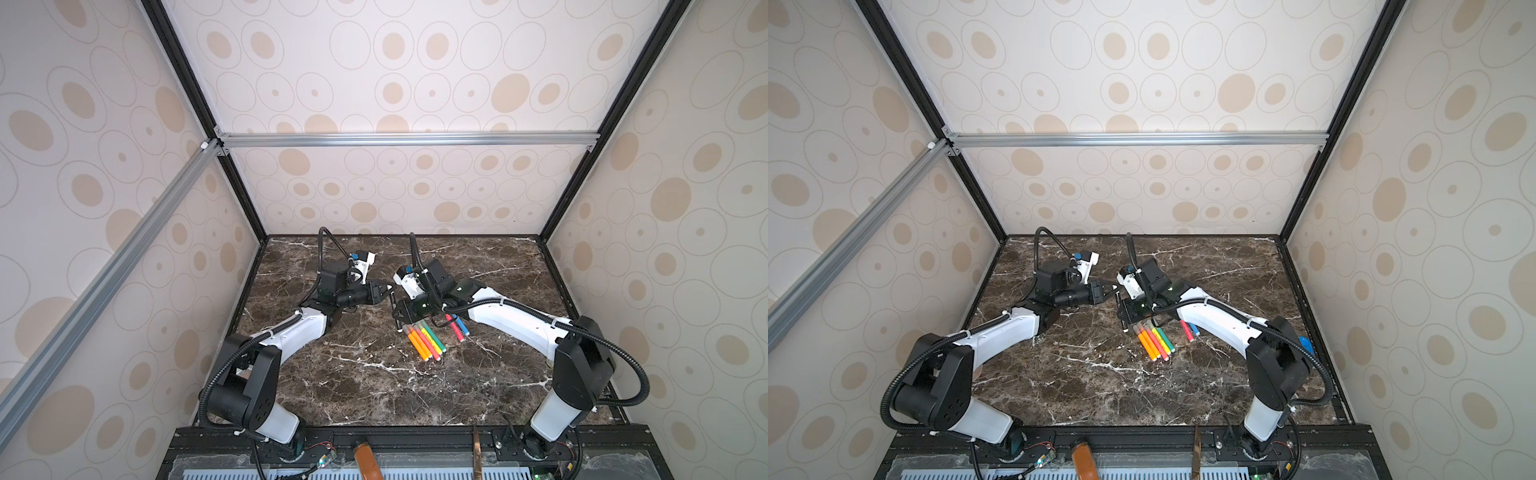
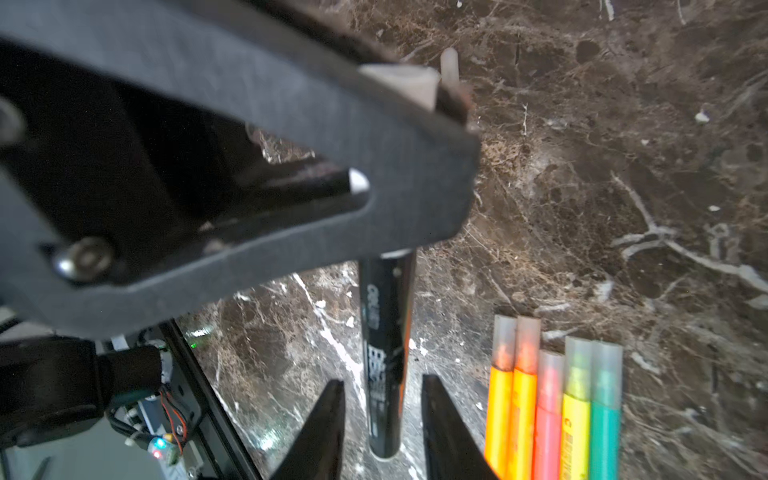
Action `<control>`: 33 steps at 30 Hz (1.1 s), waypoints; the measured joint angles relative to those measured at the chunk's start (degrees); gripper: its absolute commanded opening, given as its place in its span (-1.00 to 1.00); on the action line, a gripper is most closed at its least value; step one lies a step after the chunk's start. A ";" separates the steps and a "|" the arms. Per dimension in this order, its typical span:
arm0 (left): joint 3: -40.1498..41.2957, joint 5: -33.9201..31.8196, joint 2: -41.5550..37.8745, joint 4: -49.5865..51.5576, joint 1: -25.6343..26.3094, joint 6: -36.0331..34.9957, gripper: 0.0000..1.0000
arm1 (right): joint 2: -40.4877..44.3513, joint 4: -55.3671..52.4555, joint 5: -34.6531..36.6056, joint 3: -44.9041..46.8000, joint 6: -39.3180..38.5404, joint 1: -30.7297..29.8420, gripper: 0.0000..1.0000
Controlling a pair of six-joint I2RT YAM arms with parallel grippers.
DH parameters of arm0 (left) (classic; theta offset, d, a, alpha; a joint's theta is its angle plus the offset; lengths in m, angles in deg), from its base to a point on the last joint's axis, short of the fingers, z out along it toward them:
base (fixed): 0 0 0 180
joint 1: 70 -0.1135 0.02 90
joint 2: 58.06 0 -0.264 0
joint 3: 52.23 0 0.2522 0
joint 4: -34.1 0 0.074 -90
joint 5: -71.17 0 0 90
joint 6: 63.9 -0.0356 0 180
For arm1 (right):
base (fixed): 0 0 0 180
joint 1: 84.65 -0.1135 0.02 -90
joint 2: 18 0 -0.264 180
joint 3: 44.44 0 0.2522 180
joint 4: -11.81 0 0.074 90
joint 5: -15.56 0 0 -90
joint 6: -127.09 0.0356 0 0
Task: Remove pen caps from pens
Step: Open the pen cap on the pen.
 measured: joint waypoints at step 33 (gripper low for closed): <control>-6.60 -3.74 2.62 7.06 0.57 -3.43 -1.00 | -2.01 15.34 -3.45 6.58 2.14 0.96 -1.00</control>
